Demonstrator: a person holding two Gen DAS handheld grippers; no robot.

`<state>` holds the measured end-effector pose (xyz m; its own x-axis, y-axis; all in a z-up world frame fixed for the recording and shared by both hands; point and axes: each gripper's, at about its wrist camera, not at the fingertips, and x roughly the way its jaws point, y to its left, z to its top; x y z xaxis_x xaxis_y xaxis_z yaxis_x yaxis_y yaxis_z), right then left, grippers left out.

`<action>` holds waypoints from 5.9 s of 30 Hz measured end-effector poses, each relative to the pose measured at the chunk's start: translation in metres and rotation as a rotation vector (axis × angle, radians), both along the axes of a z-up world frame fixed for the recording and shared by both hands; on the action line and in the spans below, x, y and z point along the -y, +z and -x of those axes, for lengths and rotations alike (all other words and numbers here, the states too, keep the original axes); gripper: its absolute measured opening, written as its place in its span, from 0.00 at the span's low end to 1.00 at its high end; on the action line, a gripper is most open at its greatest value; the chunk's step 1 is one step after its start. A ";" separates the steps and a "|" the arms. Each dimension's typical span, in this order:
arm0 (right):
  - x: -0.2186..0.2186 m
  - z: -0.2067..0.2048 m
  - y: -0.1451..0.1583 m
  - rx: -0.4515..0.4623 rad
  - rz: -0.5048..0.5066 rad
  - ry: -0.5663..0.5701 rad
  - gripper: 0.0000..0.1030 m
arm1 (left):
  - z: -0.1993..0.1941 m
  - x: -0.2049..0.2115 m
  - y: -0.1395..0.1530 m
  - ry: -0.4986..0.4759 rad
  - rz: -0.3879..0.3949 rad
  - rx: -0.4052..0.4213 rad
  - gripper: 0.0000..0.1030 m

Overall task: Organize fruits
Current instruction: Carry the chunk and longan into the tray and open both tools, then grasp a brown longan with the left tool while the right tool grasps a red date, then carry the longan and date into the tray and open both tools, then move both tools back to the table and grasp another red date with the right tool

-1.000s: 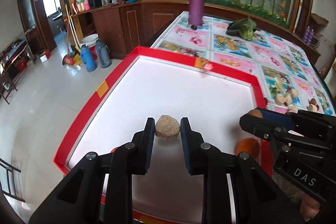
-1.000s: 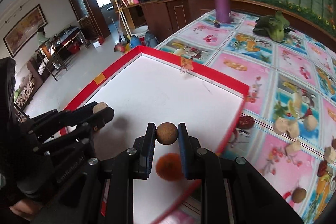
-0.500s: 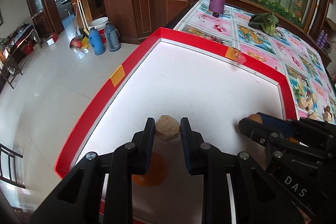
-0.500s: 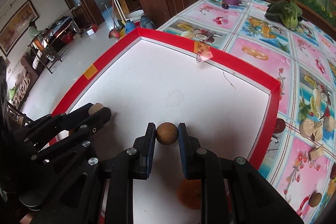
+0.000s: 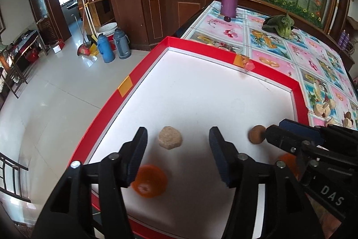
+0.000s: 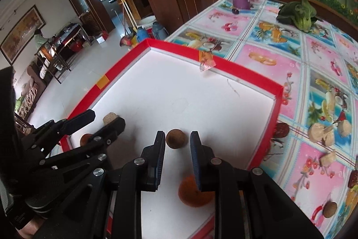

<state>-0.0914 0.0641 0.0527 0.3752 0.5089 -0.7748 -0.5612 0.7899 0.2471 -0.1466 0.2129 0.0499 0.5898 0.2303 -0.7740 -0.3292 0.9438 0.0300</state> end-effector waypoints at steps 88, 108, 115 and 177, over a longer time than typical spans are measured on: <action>0.249 -0.002 0.009 0.058 0.067 -0.381 0.22 | -0.034 0.254 0.000 -0.655 0.089 -0.022 0.24; 0.045 -0.025 0.038 0.094 -0.022 -0.125 0.21 | -0.026 0.043 0.037 -0.150 0.007 0.131 0.25; -0.011 -0.029 0.009 0.006 0.016 -0.071 0.21 | -0.033 0.011 0.009 -0.068 0.021 0.046 0.25; 0.303 -0.023 -0.010 0.045 0.040 -0.412 0.28 | -0.045 0.214 0.003 -0.522 -0.024 -0.025 0.85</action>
<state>-0.0683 -0.2394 0.0430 0.5753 0.2790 -0.7689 -0.2055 0.9592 0.1943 -0.1018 -0.0009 0.0527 0.6118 -0.0715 -0.7877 0.1864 0.9809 0.0557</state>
